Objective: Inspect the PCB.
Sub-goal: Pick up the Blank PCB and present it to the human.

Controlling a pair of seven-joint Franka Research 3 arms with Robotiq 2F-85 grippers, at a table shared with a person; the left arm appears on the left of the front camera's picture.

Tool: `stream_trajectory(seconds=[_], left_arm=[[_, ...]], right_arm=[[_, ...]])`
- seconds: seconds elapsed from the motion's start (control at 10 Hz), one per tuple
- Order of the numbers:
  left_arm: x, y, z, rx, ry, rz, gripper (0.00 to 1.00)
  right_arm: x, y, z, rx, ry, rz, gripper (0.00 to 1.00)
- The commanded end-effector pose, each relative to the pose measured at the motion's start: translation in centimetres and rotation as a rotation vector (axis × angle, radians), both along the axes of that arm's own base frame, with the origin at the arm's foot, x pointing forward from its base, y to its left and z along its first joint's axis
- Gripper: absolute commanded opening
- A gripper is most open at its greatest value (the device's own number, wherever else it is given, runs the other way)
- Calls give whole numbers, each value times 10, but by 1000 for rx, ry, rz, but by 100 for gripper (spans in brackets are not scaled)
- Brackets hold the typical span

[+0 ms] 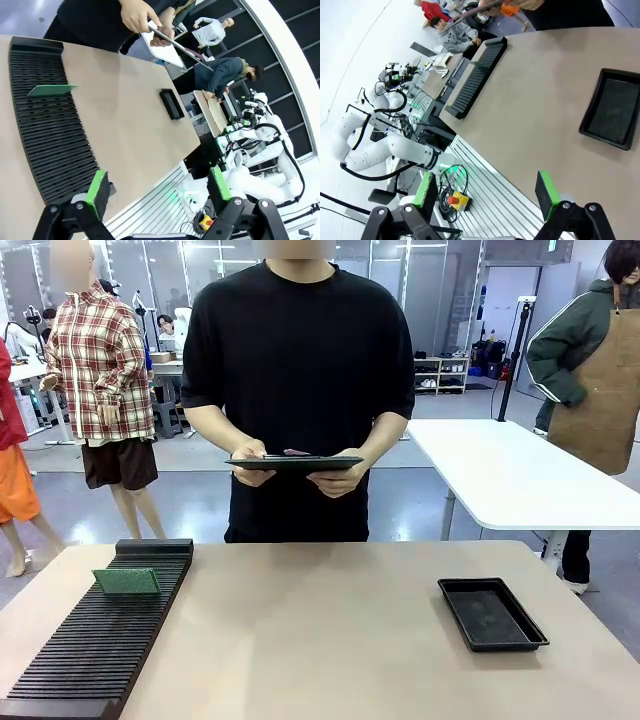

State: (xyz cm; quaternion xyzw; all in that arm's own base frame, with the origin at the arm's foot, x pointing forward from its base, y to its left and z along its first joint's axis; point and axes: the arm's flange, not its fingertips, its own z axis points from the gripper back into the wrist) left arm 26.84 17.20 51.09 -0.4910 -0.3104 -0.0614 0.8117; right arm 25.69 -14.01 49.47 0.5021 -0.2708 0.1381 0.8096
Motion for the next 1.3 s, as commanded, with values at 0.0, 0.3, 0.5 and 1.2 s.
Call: stream_trajectory(seconds=[0.0, 0.3, 0.5, 1.2], left_arm=[[0, 3, 0, -14, 3, -3, 100], [0, 3, 0, -14, 3, -3, 100], [-2, 3, -3, 0, 18, 11, 100], [103, -162, 72, 1244, -197, -105, 100]], right_arm=[[0, 3, 1, -8, 14, 15, 100], [0, 3, 1, -8, 14, 15, 100], [0, 3, 1, -8, 14, 15, 100], [0, 3, 1, -8, 14, 15, 100]])
